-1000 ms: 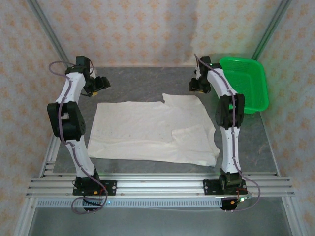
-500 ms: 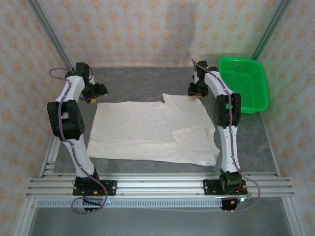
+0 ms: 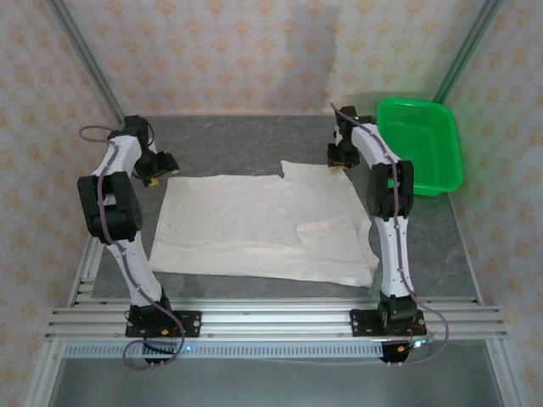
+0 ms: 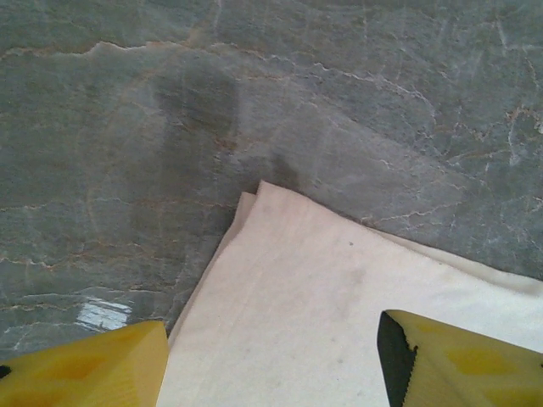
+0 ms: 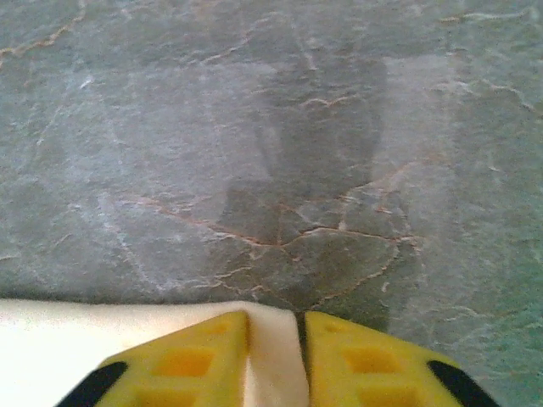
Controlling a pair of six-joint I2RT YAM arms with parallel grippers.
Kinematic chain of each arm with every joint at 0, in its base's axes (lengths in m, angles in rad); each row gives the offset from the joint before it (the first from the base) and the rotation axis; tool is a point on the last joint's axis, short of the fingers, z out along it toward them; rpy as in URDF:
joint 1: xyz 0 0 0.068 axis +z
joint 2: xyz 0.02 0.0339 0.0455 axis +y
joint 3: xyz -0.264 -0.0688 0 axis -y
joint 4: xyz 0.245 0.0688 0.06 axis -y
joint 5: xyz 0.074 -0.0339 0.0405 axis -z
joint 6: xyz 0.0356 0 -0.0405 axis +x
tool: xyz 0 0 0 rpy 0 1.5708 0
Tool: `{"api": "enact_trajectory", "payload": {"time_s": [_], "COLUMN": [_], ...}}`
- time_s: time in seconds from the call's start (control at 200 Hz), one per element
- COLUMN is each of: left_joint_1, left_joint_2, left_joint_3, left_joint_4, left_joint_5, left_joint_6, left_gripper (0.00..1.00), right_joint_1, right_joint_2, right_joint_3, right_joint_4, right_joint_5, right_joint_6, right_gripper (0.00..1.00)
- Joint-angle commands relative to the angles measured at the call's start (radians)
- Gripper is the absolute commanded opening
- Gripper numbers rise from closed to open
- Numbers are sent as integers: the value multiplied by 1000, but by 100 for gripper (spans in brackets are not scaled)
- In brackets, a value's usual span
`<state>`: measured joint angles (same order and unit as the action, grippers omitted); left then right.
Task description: Fold and stack the t-shirts
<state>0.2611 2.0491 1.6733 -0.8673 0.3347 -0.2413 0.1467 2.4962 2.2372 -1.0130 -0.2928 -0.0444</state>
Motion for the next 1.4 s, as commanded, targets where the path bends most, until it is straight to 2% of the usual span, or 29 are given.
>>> {"api": "enact_trajectory", "payload": {"time_s": [0.0,0.105,0.315,0.53,0.806,1.011,1.156,1.261,1.391], "left_joint_1": [14,14,14,13,13,12,12,12,12], "left_joint_2": [11,32,99,150,183,198,209,205,193], "left_joint_3": [-5,7,62,98,103,93,87,78,55], "left_joint_4": [4,5,13,23,53,82,82,83,91], "left_joint_5": [-32,-34,-3,10,2,52,70,85,106], "left_joint_6": [-6,-5,-24,-41,-66,-67,-55,-47,-37], "left_gripper": [67,65,61,60,50,27,8,2,0], "right_joint_1": [10,15,38,60,62,59,45,34,15], "right_joint_2": [50,44,-42,-116,-130,-113,-82,-76,-62], "right_joint_3": [33,45,18,-17,-57,-60,-27,-15,15], "right_joint_4": [50,49,117,180,184,196,184,198,232], "right_joint_5": [-22,-14,49,106,158,185,200,187,76], "right_joint_6": [9,11,-4,-20,-27,-24,23,62,121], "right_gripper": [16,9,3,1,2,9,30,44,50]}}
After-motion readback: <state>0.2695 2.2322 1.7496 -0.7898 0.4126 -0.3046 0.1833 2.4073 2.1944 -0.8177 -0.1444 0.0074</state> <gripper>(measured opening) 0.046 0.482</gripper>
